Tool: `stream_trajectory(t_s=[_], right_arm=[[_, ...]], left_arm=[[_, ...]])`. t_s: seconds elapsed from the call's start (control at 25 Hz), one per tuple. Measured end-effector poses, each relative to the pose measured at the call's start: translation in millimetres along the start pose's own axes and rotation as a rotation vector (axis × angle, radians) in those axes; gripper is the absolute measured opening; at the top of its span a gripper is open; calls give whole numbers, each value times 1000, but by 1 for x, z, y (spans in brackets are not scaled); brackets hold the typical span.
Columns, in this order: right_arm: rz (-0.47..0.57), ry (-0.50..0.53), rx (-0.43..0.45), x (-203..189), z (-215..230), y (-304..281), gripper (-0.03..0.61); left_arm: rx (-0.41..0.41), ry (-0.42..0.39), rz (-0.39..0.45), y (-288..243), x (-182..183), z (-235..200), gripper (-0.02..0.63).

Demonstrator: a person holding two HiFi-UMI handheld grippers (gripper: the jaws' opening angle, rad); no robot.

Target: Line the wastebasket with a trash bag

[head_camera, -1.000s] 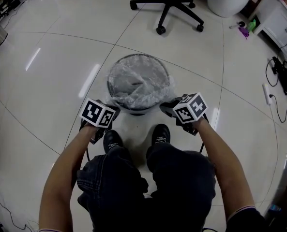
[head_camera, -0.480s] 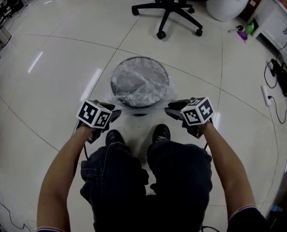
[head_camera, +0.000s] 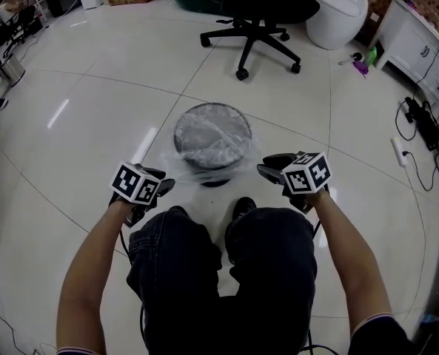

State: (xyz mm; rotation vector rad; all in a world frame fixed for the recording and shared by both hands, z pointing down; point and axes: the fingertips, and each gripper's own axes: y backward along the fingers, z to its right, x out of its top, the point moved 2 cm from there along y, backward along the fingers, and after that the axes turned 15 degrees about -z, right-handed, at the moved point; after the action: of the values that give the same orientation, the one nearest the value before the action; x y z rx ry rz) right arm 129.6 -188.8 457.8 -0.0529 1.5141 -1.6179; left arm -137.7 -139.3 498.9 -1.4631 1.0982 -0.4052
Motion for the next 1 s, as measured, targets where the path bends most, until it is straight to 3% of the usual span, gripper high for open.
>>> stream_trajectory(t_s=[0.24,0.44,0.64,0.8,1.0], right_arm=[[57,13,-61,22,-5,3,117],[65,38,-81,28,-8,-1,118],[97,40,-102,37,-5,2,196],[88,57,-103,40,-3,-2,193],[53,76,-77,34,-3,-18,181]], left_arm=[[9,-38,11,19,1,6,198],[70,-15,79,41,16,-5,198],[137,-23,146,55,55,-19,196],[188,-45,201,61,98,-31,196],[204,-107,210,49,144,-41,196]])
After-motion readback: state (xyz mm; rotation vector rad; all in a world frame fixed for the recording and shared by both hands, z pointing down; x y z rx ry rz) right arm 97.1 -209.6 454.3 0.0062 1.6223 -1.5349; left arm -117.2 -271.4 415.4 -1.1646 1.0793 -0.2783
